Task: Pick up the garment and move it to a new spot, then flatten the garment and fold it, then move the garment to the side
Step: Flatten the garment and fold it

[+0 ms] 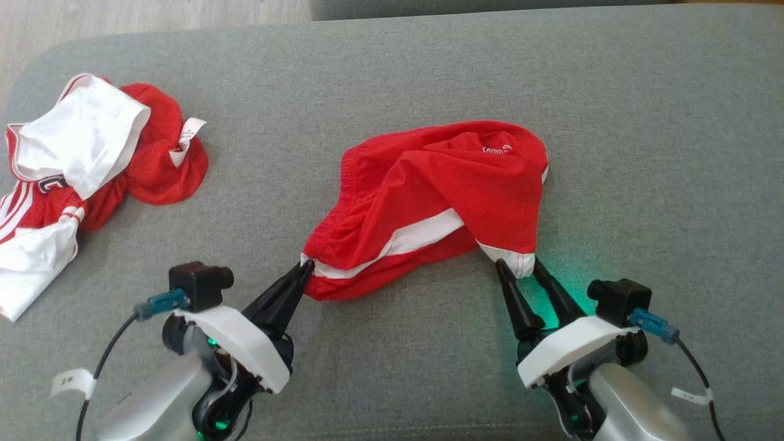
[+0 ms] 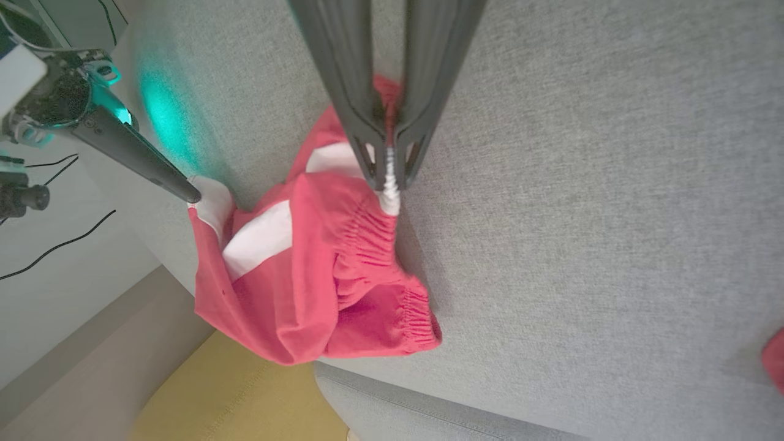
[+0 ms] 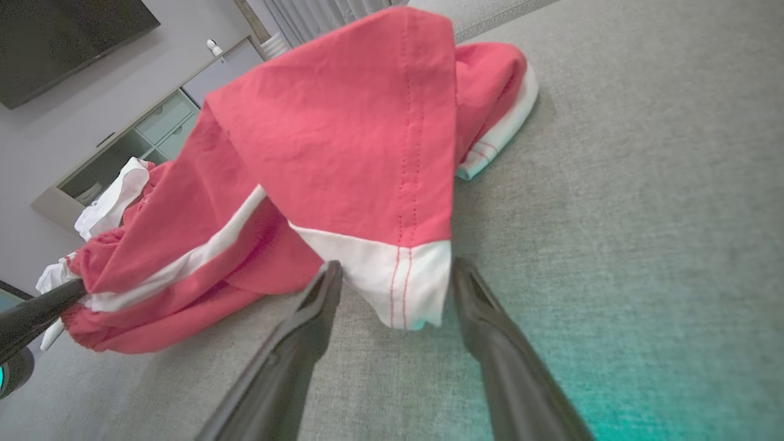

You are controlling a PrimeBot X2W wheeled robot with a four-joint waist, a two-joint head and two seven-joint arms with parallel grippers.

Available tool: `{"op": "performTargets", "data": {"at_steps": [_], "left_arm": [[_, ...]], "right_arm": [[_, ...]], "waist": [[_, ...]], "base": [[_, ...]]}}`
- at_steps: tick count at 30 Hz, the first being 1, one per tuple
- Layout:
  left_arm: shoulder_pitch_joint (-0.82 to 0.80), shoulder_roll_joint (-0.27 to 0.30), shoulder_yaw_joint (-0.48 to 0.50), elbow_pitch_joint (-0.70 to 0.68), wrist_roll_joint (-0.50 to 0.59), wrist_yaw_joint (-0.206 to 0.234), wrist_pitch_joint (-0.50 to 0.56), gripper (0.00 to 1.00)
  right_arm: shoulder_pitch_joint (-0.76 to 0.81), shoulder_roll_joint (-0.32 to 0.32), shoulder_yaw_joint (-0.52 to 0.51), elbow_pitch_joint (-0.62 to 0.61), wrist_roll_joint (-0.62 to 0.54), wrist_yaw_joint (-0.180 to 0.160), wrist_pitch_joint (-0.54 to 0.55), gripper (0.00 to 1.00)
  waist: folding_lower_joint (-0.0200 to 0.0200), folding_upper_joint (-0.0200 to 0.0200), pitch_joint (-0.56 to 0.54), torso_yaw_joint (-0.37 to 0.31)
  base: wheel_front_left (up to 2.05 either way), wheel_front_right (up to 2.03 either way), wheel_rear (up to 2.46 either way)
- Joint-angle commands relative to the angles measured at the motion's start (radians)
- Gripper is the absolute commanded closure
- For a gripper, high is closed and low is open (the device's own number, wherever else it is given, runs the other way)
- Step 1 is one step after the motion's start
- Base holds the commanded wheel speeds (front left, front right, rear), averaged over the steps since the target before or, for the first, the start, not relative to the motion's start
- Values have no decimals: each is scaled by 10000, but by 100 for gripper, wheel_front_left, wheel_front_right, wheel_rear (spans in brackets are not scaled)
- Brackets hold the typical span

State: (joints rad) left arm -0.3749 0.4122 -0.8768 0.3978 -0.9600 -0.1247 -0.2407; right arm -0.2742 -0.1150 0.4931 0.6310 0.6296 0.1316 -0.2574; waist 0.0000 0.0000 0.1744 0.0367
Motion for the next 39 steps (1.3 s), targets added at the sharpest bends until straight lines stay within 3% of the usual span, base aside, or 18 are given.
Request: {"op": "performTargets", "data": {"at_steps": [1,4,9,12,14,18,25,28,32,39], "left_arm": [[-521,252,306,-148,-14,-59,-139,100],[-578,263,275,-106,-32,-59,-159,100],[-618,359,510,-89,113,-59,-196,100],[-439,411,1240,-487,8,-59,-205,100],[-133,548,2072,-1200,-581,-59,-207,100],[-216,994,2593,-2175,-1682,-59,-200,100],[-2127,1282,3126,-3334,-3563,-59,800,100],[-3749,1135,3388,-3227,-4295,-59,1615,100],[-6350,677,3351,-2081,-3968,-59,2224,100],[-10140,-836,2731,547,-2407,-59,1373,100]], "right_arm": [[-249,-79,260,-175,117,-9,-44,32],[-358,-166,378,-202,210,-9,-44,100],[-288,-416,-53,-1005,108,-9,-44,100],[-98,-621,-598,-1845,70,-9,-44,100],[-27,-885,-1075,-2764,239,-9,-44,100],[-391,-1404,-1323,-3785,783,-9,-44,100],[-2433,-2455,-1412,-4361,2111,-9,195,100],[-3983,-2808,-1464,-4242,2660,-9,716,100],[-6364,-3116,-1610,-3147,2549,-9,1184,100],[-10075,-2816,-1731,-669,1270,-9,848,100]], "waist": [[0,0,15,17],[0,0,43,48],[0,0,-95,30],[0,0,-379,-75],[0,0,-698,-229],[0,0,-894,-439],[0,0,-176,-644],[0,0,527,-782],[0,0,1501,-990],[0,0,2739,-1470]], "base": [[0,0,0],[0,0,0],[0,0,0],[0,0,0],[0,0,0],[0,0,0],[0,0,0],[0,0,0],[0,0,0],[0,0,0]]}}
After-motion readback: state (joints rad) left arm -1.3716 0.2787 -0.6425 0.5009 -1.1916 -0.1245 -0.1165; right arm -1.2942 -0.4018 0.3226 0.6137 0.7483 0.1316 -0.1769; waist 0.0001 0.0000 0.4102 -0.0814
